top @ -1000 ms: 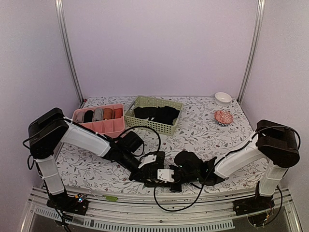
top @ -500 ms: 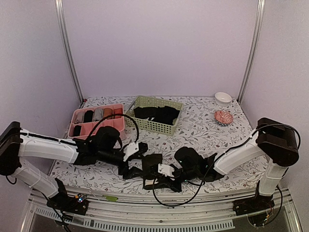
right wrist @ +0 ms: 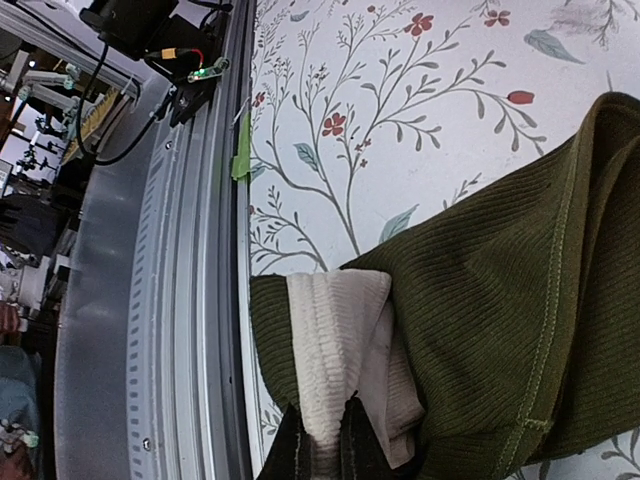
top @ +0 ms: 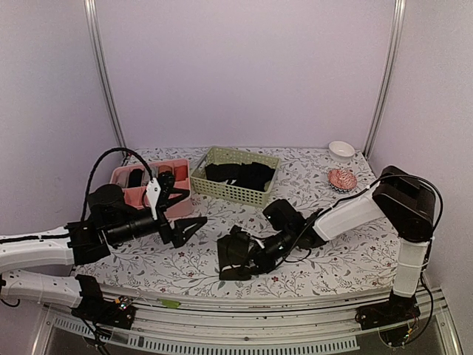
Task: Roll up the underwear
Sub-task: Roll the underwear at the center of the board.
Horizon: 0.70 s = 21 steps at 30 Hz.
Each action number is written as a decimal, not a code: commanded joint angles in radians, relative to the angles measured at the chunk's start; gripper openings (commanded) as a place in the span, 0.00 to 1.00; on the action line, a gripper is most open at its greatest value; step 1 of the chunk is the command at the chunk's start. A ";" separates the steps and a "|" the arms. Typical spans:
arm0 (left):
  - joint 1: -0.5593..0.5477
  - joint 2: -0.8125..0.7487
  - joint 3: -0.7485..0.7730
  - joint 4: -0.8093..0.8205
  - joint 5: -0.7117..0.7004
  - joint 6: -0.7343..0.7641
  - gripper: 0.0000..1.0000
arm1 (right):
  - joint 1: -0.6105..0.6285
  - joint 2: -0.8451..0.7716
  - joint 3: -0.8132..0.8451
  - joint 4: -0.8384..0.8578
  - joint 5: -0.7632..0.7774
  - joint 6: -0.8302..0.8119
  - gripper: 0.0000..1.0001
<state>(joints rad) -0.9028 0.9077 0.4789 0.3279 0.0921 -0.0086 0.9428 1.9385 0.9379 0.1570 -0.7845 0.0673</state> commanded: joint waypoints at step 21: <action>-0.275 0.403 -0.124 0.150 -0.024 0.330 0.78 | -0.109 0.308 0.186 -0.148 -0.401 0.301 0.00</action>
<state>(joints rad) -1.1553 1.2369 0.3187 0.4046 0.0906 0.2420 0.8425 2.1857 1.1332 0.0399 -1.1988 0.3325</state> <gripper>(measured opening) 0.796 0.060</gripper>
